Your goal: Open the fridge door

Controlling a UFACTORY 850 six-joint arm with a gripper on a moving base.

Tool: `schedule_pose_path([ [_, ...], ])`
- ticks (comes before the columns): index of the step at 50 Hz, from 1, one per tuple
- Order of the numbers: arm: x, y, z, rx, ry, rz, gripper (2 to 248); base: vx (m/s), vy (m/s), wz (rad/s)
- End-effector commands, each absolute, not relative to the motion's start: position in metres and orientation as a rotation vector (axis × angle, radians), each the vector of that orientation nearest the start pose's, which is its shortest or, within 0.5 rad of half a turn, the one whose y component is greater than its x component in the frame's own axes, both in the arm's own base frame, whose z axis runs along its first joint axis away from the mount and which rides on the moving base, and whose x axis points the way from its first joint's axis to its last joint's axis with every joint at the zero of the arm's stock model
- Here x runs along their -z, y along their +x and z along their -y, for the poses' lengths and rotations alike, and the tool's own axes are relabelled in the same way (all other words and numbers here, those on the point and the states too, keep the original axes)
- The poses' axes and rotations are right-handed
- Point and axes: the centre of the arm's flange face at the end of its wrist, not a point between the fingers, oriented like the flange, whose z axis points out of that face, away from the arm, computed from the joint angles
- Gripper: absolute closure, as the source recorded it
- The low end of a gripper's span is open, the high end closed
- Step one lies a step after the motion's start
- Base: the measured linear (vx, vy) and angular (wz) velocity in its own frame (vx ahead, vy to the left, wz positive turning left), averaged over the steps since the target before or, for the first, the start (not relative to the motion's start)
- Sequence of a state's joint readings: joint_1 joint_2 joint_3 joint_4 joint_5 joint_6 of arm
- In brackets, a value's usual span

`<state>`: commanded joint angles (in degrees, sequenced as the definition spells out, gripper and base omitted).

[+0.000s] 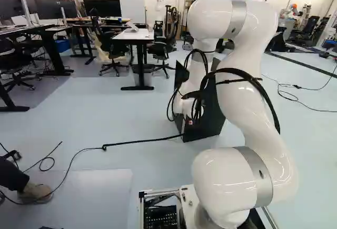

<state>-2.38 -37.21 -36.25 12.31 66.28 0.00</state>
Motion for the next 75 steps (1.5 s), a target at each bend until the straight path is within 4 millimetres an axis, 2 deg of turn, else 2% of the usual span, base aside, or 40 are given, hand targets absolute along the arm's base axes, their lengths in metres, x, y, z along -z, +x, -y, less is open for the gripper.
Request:
schedule_pose_path([
  [41, -0.207, 0.489, 0.059, 1.921, -2.7, -0.516, 3, 0.0, 0.0, 0.0],
  [57, -0.208, 0.491, 0.062, 1.957, -2.692, -0.567, 3, 0.0, 0.0, 0.0],
  [75, -0.21, 0.486, 0.053, 1.964, -2.701, -0.616, 3, 0.0, 0.0, 0.0],
])
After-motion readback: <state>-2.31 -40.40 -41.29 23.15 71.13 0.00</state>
